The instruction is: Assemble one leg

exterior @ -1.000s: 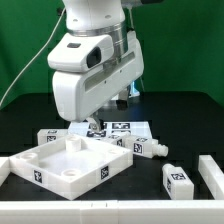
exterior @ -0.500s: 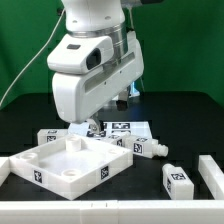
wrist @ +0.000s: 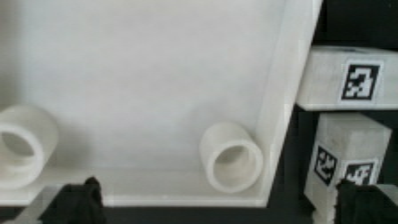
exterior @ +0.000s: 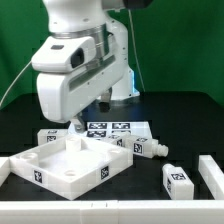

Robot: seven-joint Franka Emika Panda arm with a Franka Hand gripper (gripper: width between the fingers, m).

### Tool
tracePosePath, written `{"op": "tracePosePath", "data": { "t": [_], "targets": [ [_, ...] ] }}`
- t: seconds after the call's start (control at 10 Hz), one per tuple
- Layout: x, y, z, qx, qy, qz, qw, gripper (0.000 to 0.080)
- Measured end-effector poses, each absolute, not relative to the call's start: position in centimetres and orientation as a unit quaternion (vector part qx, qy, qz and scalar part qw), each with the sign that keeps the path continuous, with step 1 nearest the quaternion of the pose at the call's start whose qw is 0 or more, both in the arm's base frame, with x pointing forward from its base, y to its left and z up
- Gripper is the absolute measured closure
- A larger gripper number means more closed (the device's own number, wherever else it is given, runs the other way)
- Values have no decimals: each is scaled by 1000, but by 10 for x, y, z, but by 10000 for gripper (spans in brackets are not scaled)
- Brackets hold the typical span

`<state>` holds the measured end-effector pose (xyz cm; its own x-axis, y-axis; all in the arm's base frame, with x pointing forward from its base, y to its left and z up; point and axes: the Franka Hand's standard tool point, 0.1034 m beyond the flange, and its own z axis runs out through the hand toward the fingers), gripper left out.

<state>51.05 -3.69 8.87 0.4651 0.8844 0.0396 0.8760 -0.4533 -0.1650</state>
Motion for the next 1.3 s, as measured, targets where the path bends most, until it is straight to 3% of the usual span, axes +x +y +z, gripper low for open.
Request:
{"op": "tracePosePath", "data": {
  "t": [0.2, 0.6, 0.8, 1.3],
  "targets": [
    [494, -48, 72, -836, -545, 6, 66, 150],
    [493, -49, 70, -838, -542, 8, 68, 150],
    [477, -54, 54, -823, -566, -3, 56, 150],
    [454, -49, 15, -826, -560, 6, 62, 150]
  ]
}}
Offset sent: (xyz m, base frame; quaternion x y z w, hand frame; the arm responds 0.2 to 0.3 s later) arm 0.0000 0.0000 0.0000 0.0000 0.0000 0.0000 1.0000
